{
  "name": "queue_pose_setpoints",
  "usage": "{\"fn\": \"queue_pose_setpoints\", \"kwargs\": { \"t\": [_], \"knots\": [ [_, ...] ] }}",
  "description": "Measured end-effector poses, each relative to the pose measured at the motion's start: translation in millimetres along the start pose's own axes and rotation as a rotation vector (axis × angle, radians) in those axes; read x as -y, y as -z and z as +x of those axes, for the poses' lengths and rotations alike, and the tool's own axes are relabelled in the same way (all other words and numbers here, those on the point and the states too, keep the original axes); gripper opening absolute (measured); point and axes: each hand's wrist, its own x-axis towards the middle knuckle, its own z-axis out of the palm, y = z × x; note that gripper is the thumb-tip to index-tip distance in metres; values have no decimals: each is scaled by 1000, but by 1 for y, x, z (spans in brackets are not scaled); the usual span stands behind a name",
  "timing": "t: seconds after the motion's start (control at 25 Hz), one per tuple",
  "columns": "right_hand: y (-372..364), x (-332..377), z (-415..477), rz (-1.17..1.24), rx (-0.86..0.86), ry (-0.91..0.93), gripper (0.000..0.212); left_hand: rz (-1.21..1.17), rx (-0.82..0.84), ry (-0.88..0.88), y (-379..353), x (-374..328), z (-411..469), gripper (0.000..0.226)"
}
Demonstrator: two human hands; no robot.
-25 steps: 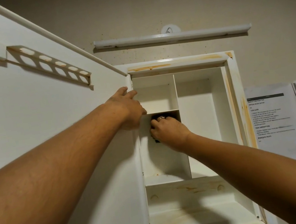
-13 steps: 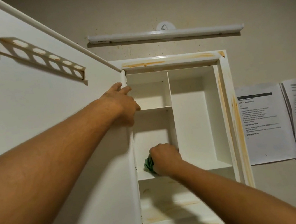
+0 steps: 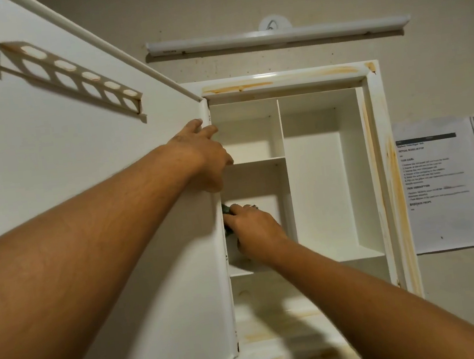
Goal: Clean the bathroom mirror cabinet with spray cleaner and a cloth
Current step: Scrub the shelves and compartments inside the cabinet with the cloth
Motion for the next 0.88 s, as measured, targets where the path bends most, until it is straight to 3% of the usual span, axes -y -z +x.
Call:
{"fn": "queue_pose_setpoints", "kwargs": {
  "t": [0.12,0.28,0.44,0.6,0.68,0.8,0.88],
  "knots": [
    [9,-13,-16,-71,297,169,24,-35,2,2,-3,2,4,67],
    [30,-13,-21,-241,545,21,15,-55,18,24,-6,2,6,71],
    [28,-1,-20,-210,540,-80,9,-35,18,13,-1,-2,3,70],
    [12,17,-17,317,424,-151,5,-59,18,19,-1,-3,0,73],
    [12,16,-17,220,424,-96,2,-62,15,15,-2,-3,0,72],
    [31,-3,-18,-131,535,-43,11,-62,13,14,-2,-4,-1,72],
    [35,-11,-18,-162,561,-88,10,-54,10,10,-2,-6,0,72]
  ]
}}
